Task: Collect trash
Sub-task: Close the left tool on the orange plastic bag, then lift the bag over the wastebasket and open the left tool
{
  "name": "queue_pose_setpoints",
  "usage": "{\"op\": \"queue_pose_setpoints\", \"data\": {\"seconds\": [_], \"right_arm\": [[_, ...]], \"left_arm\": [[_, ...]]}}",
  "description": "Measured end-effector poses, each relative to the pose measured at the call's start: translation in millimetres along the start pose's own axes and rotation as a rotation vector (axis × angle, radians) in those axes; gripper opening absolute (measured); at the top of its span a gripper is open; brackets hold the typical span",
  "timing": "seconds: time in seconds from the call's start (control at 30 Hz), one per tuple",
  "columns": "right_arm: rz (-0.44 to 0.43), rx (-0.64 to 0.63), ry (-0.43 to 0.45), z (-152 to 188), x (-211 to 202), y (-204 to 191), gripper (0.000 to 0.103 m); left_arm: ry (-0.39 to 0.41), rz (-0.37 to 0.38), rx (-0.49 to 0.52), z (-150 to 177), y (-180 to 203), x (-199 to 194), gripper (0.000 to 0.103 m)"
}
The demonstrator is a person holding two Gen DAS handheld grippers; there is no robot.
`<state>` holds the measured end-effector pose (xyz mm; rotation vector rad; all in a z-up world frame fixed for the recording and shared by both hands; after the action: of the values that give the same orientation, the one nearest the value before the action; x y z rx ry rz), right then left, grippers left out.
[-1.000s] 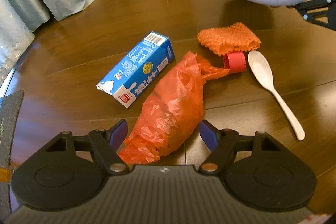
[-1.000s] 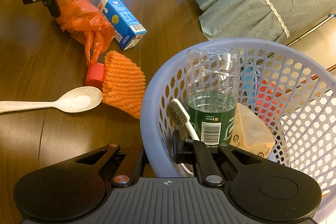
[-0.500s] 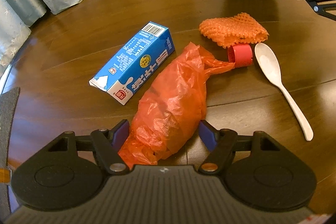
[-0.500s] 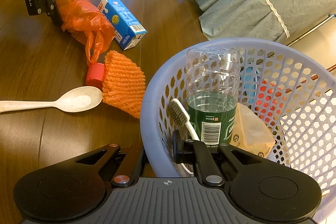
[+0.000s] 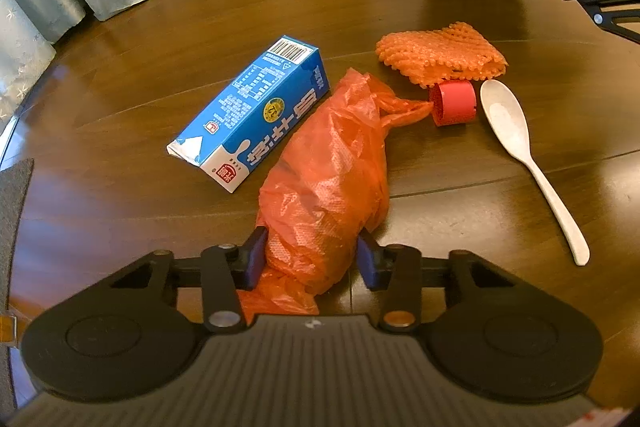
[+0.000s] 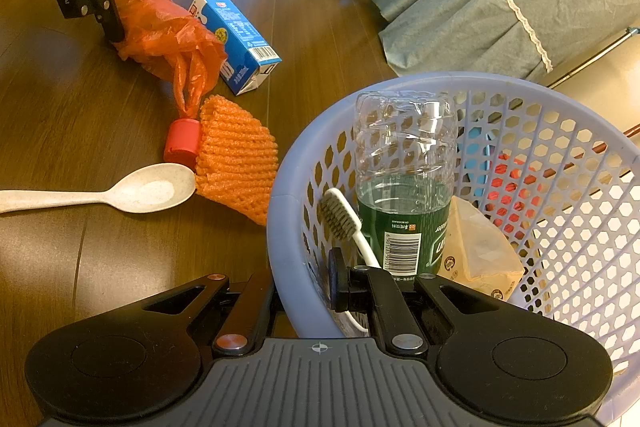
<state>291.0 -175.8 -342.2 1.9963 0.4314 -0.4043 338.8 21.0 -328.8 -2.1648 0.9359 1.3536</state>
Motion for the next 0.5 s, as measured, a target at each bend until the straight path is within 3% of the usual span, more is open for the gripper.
{"op": "queue_pose_setpoints", "data": {"seconds": [0.5], "right_arm": [[0.000,0.005,-0.004,-1.3,0.4,0.3,0.004]], "left_arm": [[0.051,0.010,-0.056,-8.5,5.3,-26.4,0.036]]}}
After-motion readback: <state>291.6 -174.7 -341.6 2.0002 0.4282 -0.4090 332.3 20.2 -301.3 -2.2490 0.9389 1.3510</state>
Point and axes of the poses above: each gripper's, at about its wrist camera, not at the fingertips, and x roughly the way its jaws point, y to its right, z to its underside, the point moved 7 cm from there along x, roughly the way its jaws point, and after that the axes turned 15 degrees about z, right-handed, at the moved point
